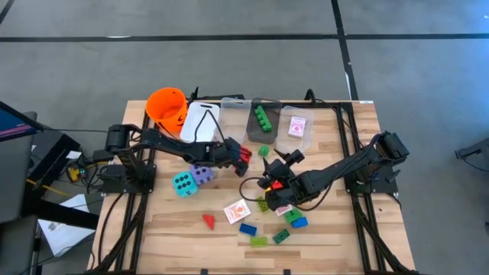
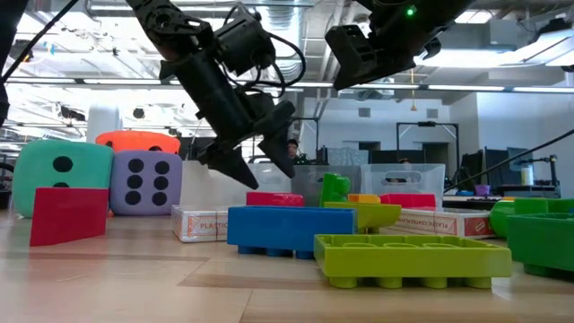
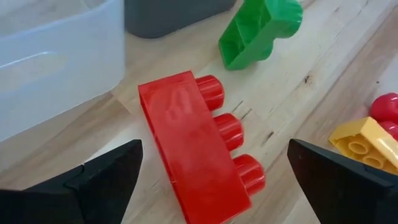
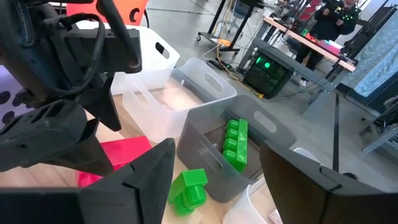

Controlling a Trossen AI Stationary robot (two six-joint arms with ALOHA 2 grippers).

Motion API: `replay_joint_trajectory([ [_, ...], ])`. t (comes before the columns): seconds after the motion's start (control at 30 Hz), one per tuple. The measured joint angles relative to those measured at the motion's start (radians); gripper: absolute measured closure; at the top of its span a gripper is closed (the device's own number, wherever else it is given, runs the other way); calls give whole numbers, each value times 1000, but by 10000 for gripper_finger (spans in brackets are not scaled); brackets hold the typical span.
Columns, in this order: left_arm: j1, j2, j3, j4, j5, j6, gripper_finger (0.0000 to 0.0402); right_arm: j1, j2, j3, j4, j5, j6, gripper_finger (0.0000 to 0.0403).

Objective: Pick & Place Toys
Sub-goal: Put the large red game piece into the black bin

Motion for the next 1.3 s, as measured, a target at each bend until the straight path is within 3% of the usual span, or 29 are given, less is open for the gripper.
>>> replay_joint_trajectory([
  [0.77,-29,115,5,23,-11,-46,5,0,0,0,-5,3,-1,171],
  [1.3,-53,116,3,-61,-19,-55,18,0,0,0,-3,0,0,170],
])
